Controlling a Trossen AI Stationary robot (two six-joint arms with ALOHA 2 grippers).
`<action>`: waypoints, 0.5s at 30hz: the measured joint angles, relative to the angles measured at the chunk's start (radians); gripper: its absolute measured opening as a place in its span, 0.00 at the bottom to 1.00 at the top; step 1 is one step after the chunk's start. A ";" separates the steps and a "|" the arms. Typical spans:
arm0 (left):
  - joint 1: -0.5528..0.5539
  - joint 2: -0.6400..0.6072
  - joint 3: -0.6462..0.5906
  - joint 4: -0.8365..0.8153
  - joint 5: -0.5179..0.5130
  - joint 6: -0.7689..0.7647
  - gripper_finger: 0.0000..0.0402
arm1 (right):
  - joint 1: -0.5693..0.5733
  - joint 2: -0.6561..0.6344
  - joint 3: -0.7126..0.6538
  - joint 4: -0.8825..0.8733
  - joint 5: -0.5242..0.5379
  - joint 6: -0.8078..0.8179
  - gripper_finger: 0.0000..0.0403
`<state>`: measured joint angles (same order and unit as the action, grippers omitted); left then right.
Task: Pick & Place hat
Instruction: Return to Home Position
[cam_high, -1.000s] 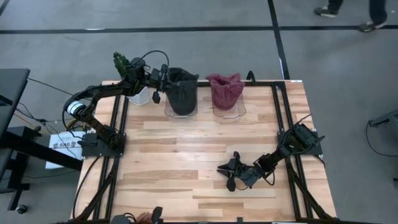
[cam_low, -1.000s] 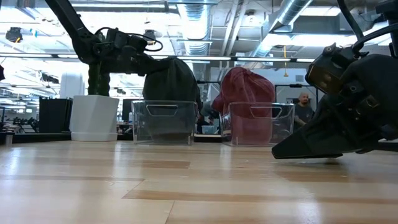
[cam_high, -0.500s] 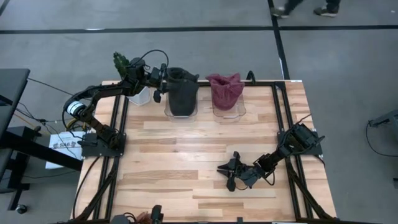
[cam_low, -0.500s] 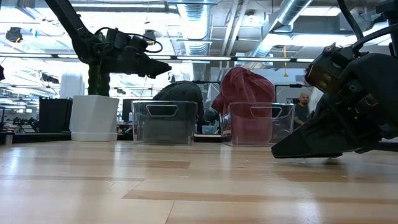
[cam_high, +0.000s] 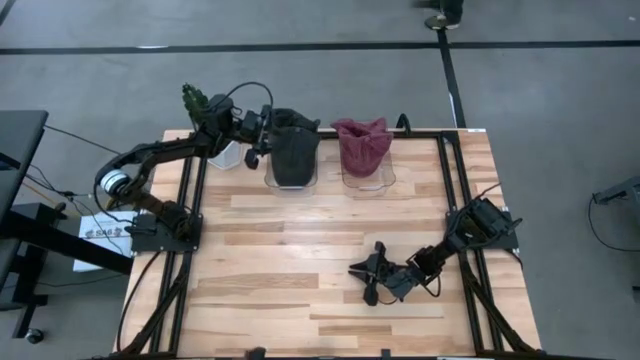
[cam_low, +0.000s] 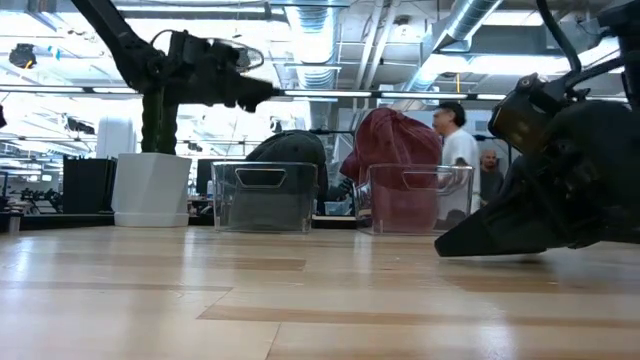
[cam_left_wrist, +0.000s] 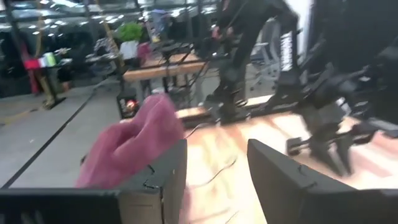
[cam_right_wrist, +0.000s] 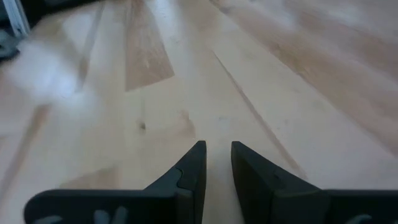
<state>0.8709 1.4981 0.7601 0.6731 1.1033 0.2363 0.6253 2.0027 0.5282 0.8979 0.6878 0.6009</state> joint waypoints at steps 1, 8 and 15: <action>-0.015 -0.017 0.000 -0.001 0.000 -0.013 0.41 | -0.004 0.001 0.000 -0.002 -0.002 -0.027 0.16; -0.145 -0.173 -0.051 0.000 -0.001 -0.168 0.36 | -0.019 0.001 0.000 0.026 -0.017 -0.065 0.16; -0.306 -0.384 -0.276 -0.004 -0.068 -0.320 0.31 | -0.016 -0.033 0.000 0.052 -0.019 -0.090 0.16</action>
<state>0.5650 1.1138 0.4837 0.6687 1.0354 -0.0838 0.6090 1.9693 0.5278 0.9502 0.6687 0.5107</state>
